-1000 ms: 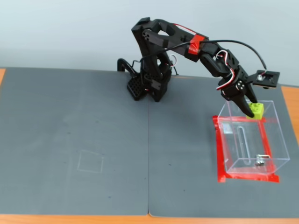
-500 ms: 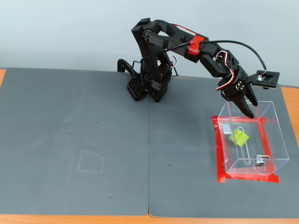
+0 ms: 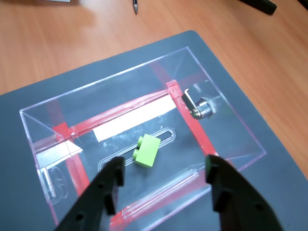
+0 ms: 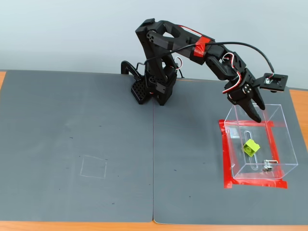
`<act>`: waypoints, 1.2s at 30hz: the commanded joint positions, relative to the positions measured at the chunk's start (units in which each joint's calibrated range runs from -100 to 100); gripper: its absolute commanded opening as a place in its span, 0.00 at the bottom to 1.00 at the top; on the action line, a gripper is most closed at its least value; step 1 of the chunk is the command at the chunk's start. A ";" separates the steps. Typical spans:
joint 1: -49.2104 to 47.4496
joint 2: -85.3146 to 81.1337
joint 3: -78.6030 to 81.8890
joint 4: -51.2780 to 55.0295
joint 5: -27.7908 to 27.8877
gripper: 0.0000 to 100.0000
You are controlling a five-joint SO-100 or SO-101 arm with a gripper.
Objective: Pick the green lego block and place it into the transparent box
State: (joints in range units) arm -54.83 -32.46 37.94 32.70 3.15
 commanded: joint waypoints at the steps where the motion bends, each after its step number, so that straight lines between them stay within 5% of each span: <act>1: 0.56 -1.25 -2.26 0.20 0.21 0.20; 8: 3.76 -2.43 -1.99 0.20 0.21 0.18; 13: 7.94 -8.20 1.00 0.20 0.21 0.01; 36: 48.30 -44.91 32.30 0.20 -0.26 0.02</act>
State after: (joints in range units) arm -9.95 -74.17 69.20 32.70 3.05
